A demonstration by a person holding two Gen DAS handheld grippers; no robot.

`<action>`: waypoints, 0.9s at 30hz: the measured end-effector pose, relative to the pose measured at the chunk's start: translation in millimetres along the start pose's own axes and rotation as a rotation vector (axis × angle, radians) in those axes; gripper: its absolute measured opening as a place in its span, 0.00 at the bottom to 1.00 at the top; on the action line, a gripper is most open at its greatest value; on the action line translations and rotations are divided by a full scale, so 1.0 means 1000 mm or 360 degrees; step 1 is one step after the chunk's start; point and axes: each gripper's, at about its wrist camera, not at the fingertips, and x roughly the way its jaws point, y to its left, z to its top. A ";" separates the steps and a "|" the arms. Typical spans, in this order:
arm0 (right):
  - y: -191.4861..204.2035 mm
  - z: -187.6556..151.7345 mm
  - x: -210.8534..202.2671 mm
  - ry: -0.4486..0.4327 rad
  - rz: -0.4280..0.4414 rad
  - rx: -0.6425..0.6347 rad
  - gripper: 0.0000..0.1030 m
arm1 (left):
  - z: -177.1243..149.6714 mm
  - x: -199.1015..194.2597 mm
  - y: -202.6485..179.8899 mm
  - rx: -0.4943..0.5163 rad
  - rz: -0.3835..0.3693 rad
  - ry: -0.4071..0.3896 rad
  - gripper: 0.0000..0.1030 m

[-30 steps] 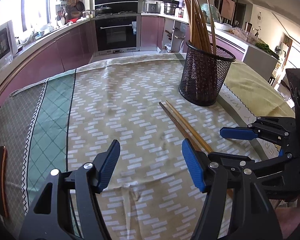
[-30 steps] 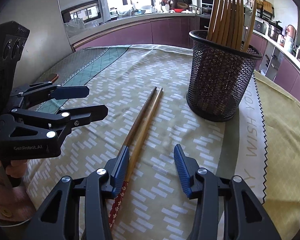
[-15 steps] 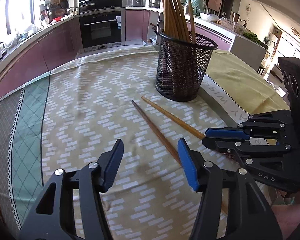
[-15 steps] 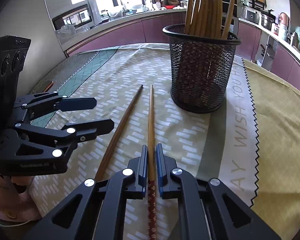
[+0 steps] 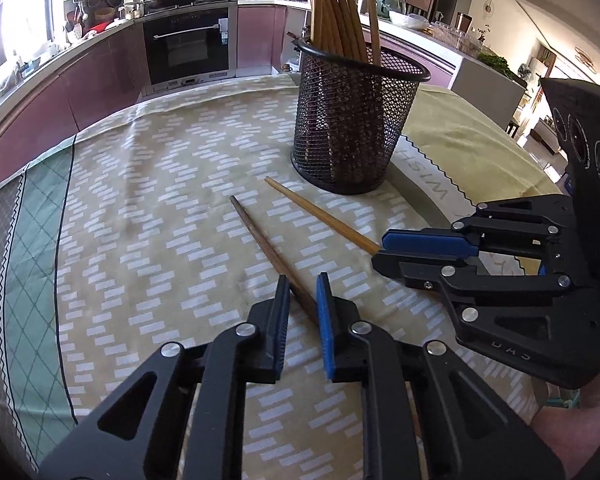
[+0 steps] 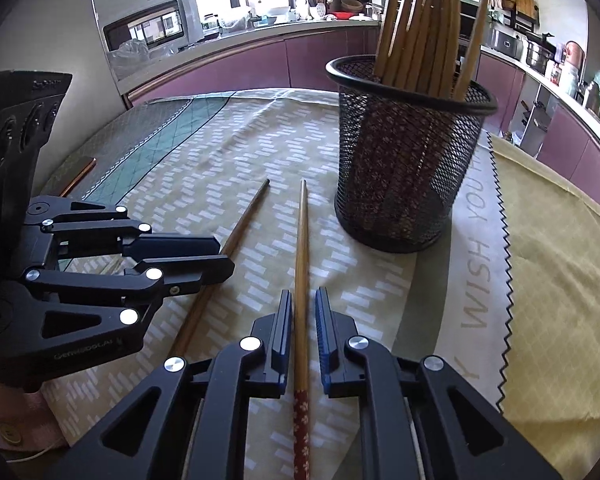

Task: Organize utensils
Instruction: 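Lift the held chopstick off the table with the right gripper, then raise the held chopstick upright above the cloth with the right gripper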

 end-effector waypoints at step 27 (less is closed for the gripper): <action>-0.004 -0.008 -0.007 -0.0004 0.0030 0.0060 0.16 | 0.002 0.004 0.017 -0.0028 -0.0027 0.0025 0.26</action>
